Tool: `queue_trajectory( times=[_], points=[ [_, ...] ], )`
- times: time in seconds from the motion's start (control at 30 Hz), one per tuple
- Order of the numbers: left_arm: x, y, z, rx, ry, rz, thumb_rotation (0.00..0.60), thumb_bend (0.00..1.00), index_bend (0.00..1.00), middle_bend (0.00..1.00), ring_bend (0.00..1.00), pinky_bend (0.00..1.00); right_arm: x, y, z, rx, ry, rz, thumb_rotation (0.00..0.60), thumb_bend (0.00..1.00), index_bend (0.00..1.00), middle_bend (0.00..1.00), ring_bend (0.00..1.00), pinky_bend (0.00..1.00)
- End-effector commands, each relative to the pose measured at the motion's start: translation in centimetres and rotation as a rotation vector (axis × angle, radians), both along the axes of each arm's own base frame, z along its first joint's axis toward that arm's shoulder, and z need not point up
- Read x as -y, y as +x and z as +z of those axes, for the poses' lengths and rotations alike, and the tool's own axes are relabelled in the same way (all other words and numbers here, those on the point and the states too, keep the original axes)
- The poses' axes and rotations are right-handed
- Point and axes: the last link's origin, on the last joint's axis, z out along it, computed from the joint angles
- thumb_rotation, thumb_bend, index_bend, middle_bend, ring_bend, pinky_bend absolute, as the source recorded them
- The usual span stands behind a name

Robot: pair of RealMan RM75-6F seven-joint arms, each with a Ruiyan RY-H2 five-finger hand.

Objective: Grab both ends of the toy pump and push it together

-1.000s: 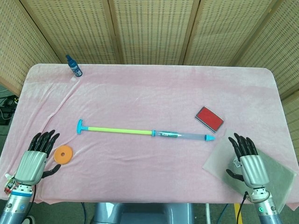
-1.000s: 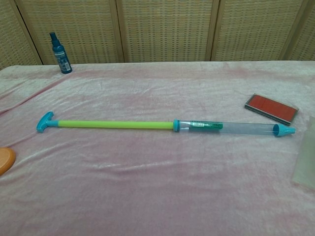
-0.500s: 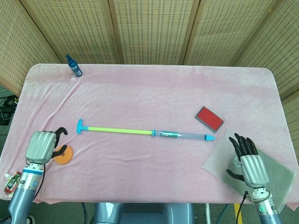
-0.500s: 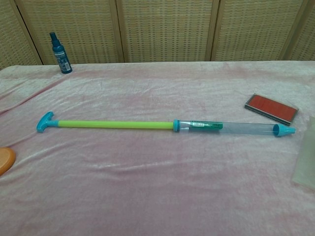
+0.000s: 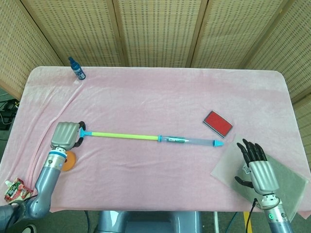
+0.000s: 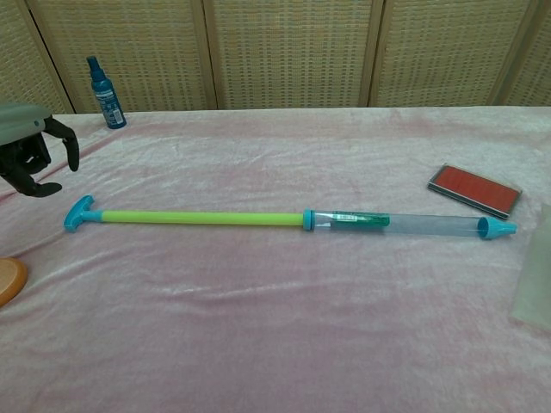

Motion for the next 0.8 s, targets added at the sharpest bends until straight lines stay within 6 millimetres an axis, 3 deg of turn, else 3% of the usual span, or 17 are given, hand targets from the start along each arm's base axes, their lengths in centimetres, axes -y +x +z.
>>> queue_trajectory(
  times=[0.03,0.33,0.6,0.8],
  points=[
    [-1.5,0.7,-1.7,-0.042,-0.036,0.012,0.600,0.38,0.41,0.89,0.81,0.77,0.1,-0.1,0.0,0.000,0.000,-0.005,0.600,0.20,0.00,0.00,0.00,0.00],
    [-3.1,1.0,-5.3,-0.085,-0.075,0.047,0.600,0.38,0.43,0.89,0.81,0.77,0.5,-0.8,-0.3,-0.021,-0.004,-0.020,0.600,0.20,0.00,0.00,0.00,0.00],
    [-3.5,1.2,-6.4,-0.093,-0.084,0.045,0.600,0.38,0.44,0.89,0.81,0.77,0.7,-1.0,-0.1,-0.020,-0.014,-0.030,0.600,0.20,0.00,0.00,0.00,0.00],
    [-4.2,1.1,-6.8,-0.103,-0.080,0.052,0.600,0.38,0.39,0.89,0.81,0.77,0.9,-1.3,0.0,-0.016,-0.022,-0.041,0.600,0.20,0.00,0.00,0.00,0.00]
  ],
)
